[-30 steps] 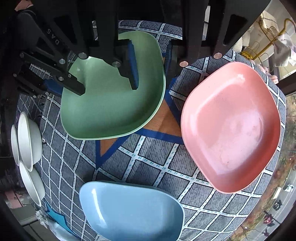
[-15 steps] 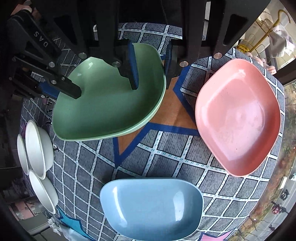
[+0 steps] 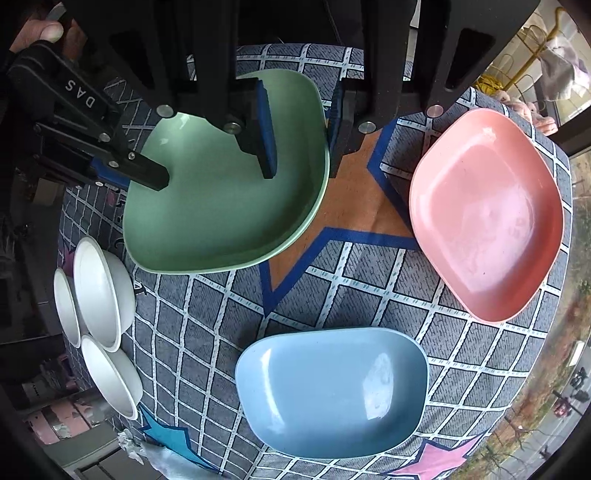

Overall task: Organize plates and bowls
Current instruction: 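Lift the green plate by its rim with both grippers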

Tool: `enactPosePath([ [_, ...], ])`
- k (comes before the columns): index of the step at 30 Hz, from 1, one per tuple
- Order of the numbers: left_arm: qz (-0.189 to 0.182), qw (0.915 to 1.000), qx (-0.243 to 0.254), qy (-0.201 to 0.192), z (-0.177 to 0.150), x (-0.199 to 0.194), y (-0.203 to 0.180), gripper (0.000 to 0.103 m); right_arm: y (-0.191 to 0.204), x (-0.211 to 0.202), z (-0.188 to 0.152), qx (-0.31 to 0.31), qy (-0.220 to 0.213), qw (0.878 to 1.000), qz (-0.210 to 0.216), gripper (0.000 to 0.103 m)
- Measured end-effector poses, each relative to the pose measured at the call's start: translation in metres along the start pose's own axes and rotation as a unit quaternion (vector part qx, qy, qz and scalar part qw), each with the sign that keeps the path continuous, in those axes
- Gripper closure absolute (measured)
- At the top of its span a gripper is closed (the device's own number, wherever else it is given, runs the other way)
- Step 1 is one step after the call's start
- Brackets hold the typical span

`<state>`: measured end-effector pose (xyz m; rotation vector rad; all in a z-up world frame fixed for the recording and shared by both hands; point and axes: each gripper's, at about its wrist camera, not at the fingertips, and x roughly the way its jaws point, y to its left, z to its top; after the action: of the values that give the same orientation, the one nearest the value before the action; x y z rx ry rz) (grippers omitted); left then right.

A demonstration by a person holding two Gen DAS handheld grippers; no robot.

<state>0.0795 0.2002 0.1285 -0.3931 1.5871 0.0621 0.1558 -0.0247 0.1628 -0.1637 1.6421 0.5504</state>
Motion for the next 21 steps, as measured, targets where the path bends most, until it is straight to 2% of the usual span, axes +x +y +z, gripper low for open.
enactPosePath([
  [6, 0.003, 0.9999, 0.009, -0.003, 0.004, -0.007, -0.016, 0.078, 0.002, -0.013, -0.008, -0.005, -0.009, 1.0, -0.01, 0.088],
  [8, 0.003, 1.0, 0.009, -0.003, 0.005, -0.01, -0.019, 0.078, 0.003, -0.015, -0.011, -0.004, -0.01, 1.0, -0.013, 0.093],
  [12, 0.006, 0.9999, 0.015, -0.007, 0.005, -0.017, -0.027, 0.078, 0.005, -0.014, -0.013, -0.005, -0.012, 1.0, -0.014, 0.095],
  [17, 0.006, 0.9999, 0.015, -0.006, 0.004, -0.02, -0.028, 0.078, 0.003, -0.022, -0.017, -0.011, -0.021, 1.0, -0.018, 0.097],
  [19, 0.005, 0.9998, 0.016, -0.006, -0.003, -0.011, -0.01, 0.078, 0.003, -0.023, -0.018, -0.012, -0.022, 1.0, -0.019, 0.097],
  [21, 0.006, 0.9998, 0.017, -0.008, -0.002, -0.014, -0.011, 0.078, 0.003, -0.024, -0.019, -0.013, -0.022, 1.0, -0.019, 0.097],
])
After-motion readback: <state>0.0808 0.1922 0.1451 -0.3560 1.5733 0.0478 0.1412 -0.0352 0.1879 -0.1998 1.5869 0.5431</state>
